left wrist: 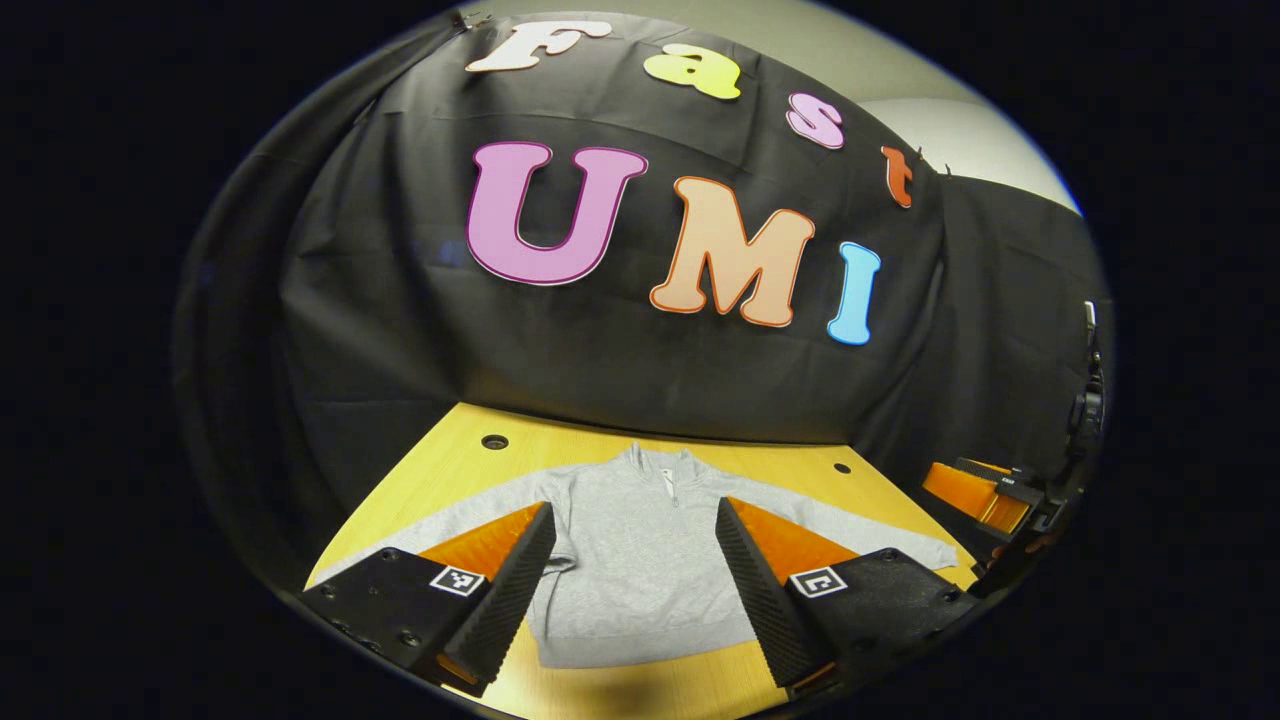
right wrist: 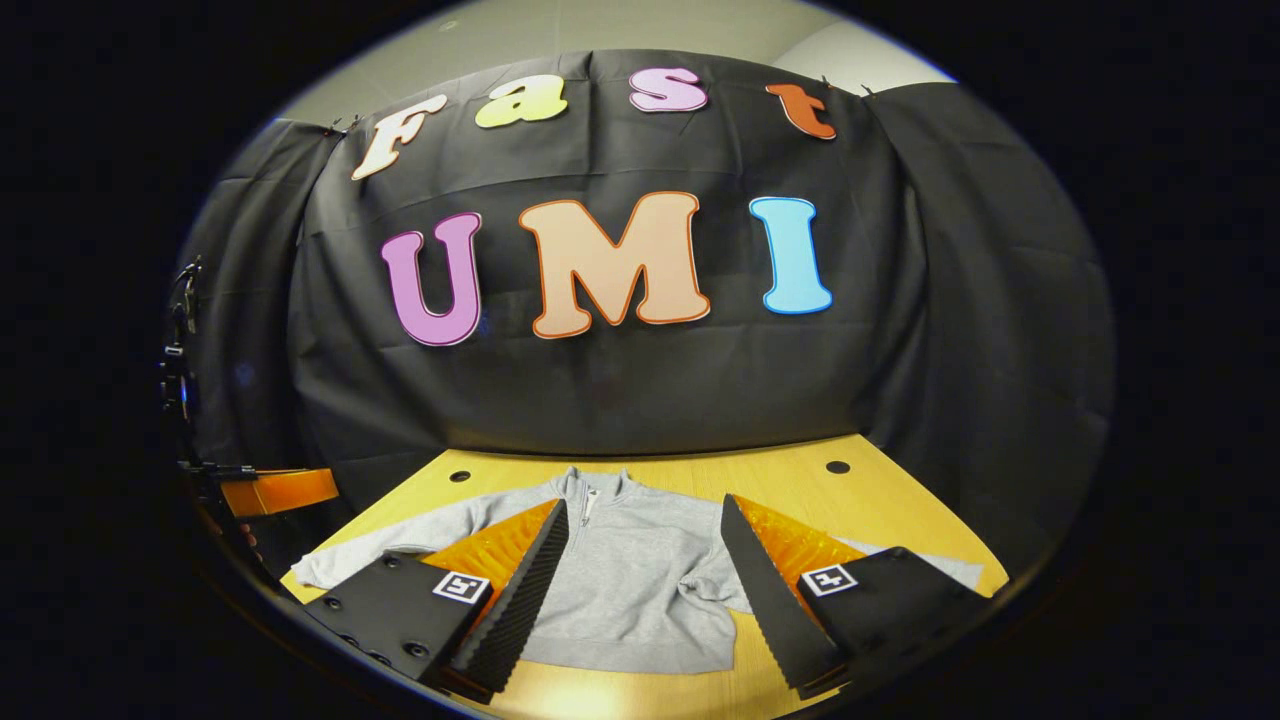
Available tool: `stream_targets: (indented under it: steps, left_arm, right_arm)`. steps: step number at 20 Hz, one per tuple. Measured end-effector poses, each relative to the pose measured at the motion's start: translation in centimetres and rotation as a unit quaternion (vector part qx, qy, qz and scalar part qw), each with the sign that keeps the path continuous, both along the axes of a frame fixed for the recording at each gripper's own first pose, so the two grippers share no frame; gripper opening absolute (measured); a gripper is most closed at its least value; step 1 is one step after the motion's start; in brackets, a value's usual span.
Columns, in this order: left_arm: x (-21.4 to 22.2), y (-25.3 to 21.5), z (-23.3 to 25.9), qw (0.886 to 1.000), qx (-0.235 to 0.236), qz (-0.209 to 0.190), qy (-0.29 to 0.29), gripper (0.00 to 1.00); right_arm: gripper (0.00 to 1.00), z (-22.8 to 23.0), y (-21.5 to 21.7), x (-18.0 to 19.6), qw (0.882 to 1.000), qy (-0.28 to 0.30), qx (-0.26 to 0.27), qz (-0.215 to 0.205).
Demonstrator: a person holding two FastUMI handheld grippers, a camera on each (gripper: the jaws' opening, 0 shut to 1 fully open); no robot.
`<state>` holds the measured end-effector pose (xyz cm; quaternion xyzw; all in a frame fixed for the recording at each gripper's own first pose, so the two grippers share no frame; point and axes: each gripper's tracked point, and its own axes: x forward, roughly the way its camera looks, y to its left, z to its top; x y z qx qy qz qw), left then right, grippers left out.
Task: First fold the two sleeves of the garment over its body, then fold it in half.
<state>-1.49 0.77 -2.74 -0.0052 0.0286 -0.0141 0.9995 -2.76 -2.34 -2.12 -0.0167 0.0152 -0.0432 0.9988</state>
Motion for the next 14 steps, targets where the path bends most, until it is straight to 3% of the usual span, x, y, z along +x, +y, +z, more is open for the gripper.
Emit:
stream_targets:
  steps: [6, 10, 11, 14]
  left_arm:
    - [0.1, -0.3, -0.4, 1.0, 0.005, -0.001, 0.005, 0.94]
    - [0.2, -0.7, -0.3, 1.0, 0.011, -0.002, 0.005, 0.94]
    - [0.2, -0.9, -0.4, 1.0, 0.011, -0.003, 0.006, 0.94]
    - [0.5, -1.2, -0.5, 1.0, 0.017, -0.003, 0.011, 0.95]
  right_arm:
    - [0.97, -1.6, -5.7, -0.4, 0.999, 0.021, 0.004, -0.034]
    - [0.97, -3.1, -12.6, -1.0, 0.996, 0.038, 0.0, -0.083]
    - [0.93, -3.4, -14.4, -1.1, 0.994, 0.044, -0.001, -0.097]
    - [0.97, -4.8, -19.4, -2.0, 0.989, 0.061, -0.012, -0.137]
